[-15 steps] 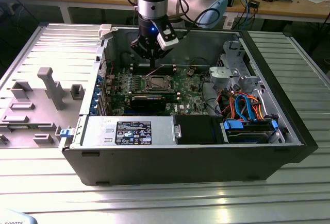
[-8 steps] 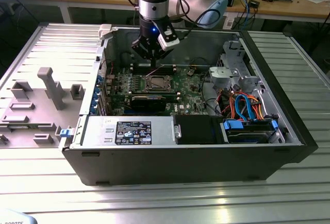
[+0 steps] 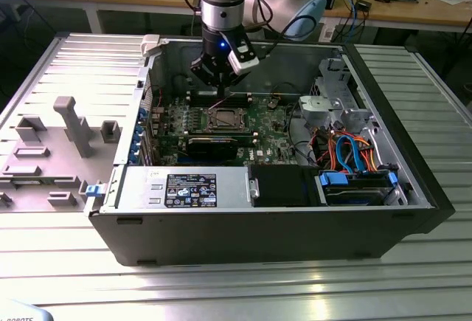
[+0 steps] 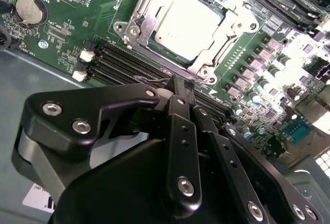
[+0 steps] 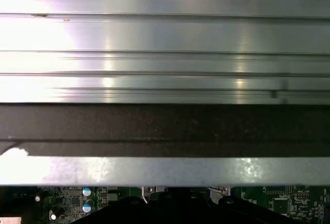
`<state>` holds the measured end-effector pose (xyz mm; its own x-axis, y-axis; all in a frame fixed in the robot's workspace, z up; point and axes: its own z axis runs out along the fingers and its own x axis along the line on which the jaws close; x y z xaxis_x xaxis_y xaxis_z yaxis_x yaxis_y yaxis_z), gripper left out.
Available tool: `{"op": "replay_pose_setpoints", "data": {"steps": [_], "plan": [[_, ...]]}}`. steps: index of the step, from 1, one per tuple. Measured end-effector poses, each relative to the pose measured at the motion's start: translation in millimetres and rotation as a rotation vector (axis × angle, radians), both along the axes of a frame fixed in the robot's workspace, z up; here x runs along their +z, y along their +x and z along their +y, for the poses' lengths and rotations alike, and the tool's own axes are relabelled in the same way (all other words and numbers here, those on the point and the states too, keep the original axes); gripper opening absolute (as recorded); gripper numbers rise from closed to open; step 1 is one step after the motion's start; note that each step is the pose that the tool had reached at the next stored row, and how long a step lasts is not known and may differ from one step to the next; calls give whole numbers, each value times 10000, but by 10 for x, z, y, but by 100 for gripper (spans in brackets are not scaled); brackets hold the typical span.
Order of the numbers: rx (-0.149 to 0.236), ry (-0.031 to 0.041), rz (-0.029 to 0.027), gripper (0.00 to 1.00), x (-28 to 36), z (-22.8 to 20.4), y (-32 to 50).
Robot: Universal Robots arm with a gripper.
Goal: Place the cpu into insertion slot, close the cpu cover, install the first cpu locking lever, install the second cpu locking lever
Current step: 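Install the first cpu locking lever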
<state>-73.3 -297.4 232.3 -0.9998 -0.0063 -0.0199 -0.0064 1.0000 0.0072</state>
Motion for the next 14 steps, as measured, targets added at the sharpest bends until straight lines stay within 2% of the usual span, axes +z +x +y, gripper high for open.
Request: {"op": "replay_pose_setpoints", "data": {"steps": [7,14], "plan": [[1,-2,8,11,-17,10,14],[2,0,9,11,-36,10,69]]}}
